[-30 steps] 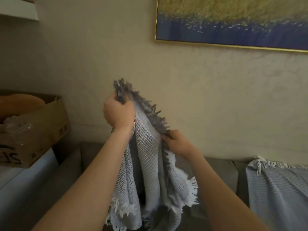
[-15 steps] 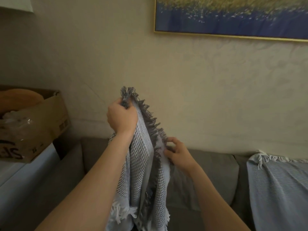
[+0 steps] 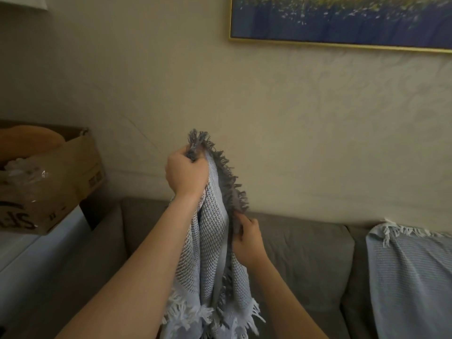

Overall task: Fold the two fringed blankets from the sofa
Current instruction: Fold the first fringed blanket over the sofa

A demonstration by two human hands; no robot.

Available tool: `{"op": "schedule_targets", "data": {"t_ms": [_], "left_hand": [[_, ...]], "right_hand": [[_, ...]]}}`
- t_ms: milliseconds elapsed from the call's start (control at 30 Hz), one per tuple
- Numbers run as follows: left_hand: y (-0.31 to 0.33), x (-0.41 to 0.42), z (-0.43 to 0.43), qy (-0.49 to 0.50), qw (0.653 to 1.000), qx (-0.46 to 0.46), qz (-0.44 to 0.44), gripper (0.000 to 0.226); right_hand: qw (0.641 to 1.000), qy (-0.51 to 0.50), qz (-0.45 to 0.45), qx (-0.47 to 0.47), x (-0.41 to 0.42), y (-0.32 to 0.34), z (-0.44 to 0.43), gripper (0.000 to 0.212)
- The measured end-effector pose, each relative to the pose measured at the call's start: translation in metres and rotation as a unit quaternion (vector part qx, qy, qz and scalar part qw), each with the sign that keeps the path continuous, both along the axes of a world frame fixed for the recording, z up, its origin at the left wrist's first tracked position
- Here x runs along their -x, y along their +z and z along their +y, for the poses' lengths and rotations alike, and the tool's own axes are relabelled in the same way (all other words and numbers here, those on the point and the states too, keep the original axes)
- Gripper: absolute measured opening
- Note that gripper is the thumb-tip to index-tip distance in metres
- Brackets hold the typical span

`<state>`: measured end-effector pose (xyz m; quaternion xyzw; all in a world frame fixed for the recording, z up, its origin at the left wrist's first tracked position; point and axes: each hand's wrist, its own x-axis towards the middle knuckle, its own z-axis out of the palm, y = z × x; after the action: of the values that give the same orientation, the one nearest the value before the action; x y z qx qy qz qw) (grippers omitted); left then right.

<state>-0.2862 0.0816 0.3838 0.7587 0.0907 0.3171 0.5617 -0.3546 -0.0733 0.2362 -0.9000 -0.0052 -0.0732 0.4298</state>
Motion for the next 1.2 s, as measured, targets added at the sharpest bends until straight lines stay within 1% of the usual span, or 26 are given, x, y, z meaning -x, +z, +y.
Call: {"op": "schedule_targets", "data": {"t_ms": [67,167,200,267,300,367,400,467,533,567,633,700,733,800,867,933,1000,1033,1067,1133,1200], "left_hand": [[-0.001,-0.003,-0.001,-0.017,1.000,0.006,-0.008,0.045],[-0.002,-0.007,-0.003,-0.047,0.998,0.020,-0.025,0.045],[-0.002,-0.008,-0.003,-0.054,0.998,0.023,-0.028,0.046],[-0.001,-0.011,-0.003,-0.062,0.997,0.026,-0.027,0.048],[-0.001,-0.013,-0.002,-0.062,0.997,0.027,-0.025,0.049],[-0.001,-0.015,0.000,-0.061,0.998,0.028,-0.019,0.049],[-0.001,-0.016,0.000,-0.060,0.998,0.028,-0.016,0.050],[-0.002,-0.018,0.001,-0.056,0.998,0.025,-0.011,0.050],[-0.002,-0.020,0.001,-0.051,0.998,0.023,-0.009,0.051],[-0.003,-0.021,0.002,-0.046,0.999,0.020,-0.008,0.051],[-0.003,-0.025,0.002,-0.028,1.000,0.010,-0.006,0.052],[-0.006,-0.028,0.003,-0.008,1.000,-0.003,-0.002,0.051],[-0.008,-0.030,0.004,0.001,1.000,-0.009,0.001,0.050],[-0.011,-0.032,0.004,0.017,1.000,-0.015,0.006,0.045],[-0.013,-0.033,0.004,0.030,0.999,-0.019,0.007,0.037],[-0.014,-0.035,0.003,0.040,0.999,-0.018,0.007,0.032],[-0.012,-0.037,0.003,0.044,0.999,-0.013,0.009,0.028],[-0.011,-0.038,0.002,0.046,0.999,-0.009,0.012,0.026],[-0.010,-0.039,0.001,0.049,0.999,-0.006,0.015,0.025],[-0.009,-0.042,-0.001,0.054,0.998,-0.005,0.017,0.024],[-0.008,-0.043,-0.005,0.057,0.998,-0.008,0.016,0.026]], "right_hand": [[0.999,0.008,0.045,-0.006,-0.008,0.000,0.003,0.061],[0.995,-0.004,0.099,0.002,-0.018,0.001,0.005,0.051],[0.993,0.005,0.116,-0.012,-0.020,0.002,0.005,0.044],[0.993,0.025,0.113,-0.038,-0.024,0.004,0.006,0.017],[0.995,0.025,0.089,-0.040,-0.025,0.004,0.006,0.018],[0.998,0.029,0.029,-0.049,-0.029,-0.002,0.003,0.033],[0.997,0.043,0.021,-0.059,-0.031,-0.008,0.002,0.038],[0.992,0.098,0.052,-0.063,-0.035,-0.021,0.000,0.044],[0.988,0.120,0.082,-0.050,-0.033,-0.029,-0.004,0.052],[0.986,0.126,0.096,-0.045,-0.029,-0.028,-0.006,0.051],[0.986,0.115,0.116,-0.027,-0.023,-0.022,-0.011,0.043],[0.986,0.115,0.117,-0.010,-0.024,-0.028,-0.017,0.050],[0.989,0.103,0.106,-0.005,-0.025,-0.031,-0.018,0.047],[0.996,0.064,0.067,-0.015,-0.027,-0.032,-0.019,0.033],[0.999,-0.015,0.023,-0.025,-0.030,-0.036,-0.022,0.021],[0.991,-0.101,-0.036,-0.082,-0.029,-0.036,-0.027,0.018],[0.972,-0.139,-0.067,-0.176,-0.027,-0.031,-0.030,0.018],[0.969,-0.129,-0.065,-0.202,-0.027,-0.028,-0.031,0.021],[0.971,-0.103,-0.054,-0.207,-0.028,-0.028,-0.033,0.026],[0.982,-0.002,0.004,-0.190,-0.025,-0.025,-0.034,0.036],[0.979,0.120,0.082,-0.143,-0.019,-0.026,-0.038,0.037]]}}
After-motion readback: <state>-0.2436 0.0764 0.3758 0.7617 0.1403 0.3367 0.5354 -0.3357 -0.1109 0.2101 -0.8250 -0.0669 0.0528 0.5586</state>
